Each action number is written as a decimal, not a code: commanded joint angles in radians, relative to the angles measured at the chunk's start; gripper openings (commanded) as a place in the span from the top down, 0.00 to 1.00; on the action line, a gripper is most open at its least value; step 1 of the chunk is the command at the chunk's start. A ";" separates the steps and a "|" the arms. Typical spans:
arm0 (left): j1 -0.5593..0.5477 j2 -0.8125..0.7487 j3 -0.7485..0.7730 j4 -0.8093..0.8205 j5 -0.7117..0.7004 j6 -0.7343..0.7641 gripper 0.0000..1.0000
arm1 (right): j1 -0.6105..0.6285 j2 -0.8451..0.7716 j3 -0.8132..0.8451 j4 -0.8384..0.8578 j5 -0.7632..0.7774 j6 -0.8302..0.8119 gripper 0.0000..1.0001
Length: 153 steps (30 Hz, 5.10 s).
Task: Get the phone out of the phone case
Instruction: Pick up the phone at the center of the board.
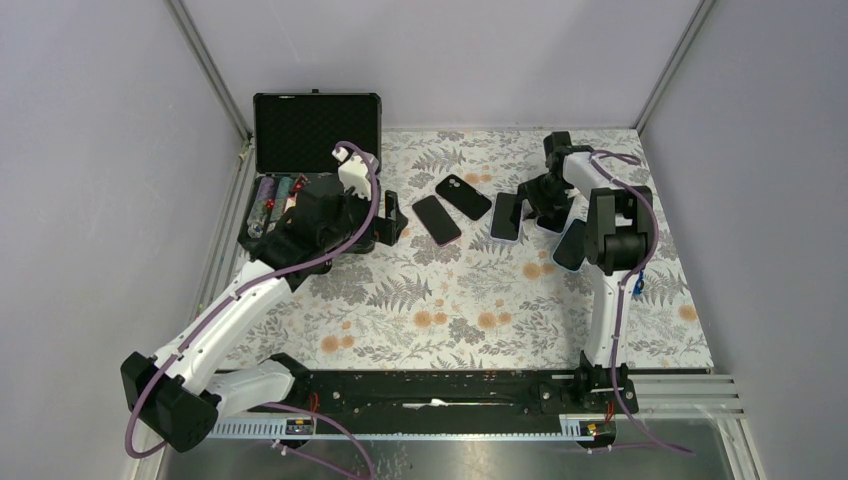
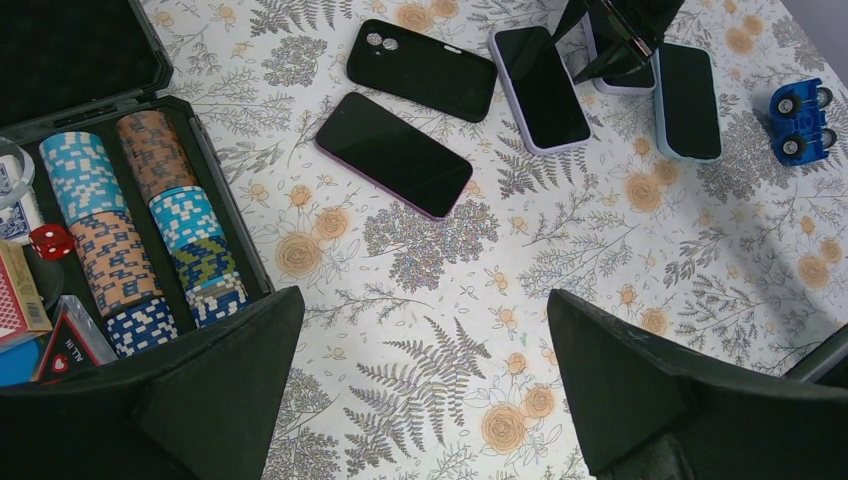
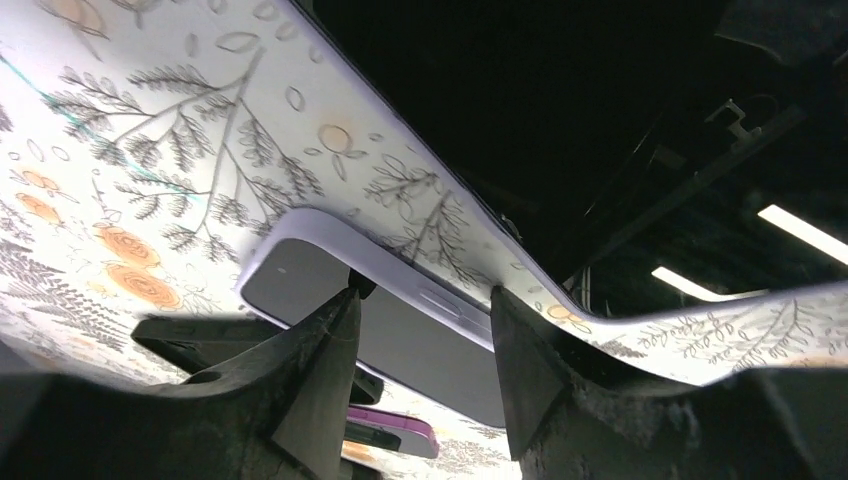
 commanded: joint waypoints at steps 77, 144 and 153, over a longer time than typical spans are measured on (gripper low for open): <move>0.039 -0.061 -0.021 0.080 0.007 -0.001 0.01 | 0.209 0.035 0.214 -0.303 0.158 -0.830 0.00; 0.061 -0.081 -0.010 0.042 0.004 0.001 0.01 | 0.229 0.132 0.233 -0.349 0.165 -0.700 0.43; 0.061 -0.061 -0.019 0.041 0.019 -0.053 0.01 | 0.233 -0.149 -0.204 -0.067 -0.113 -0.668 0.48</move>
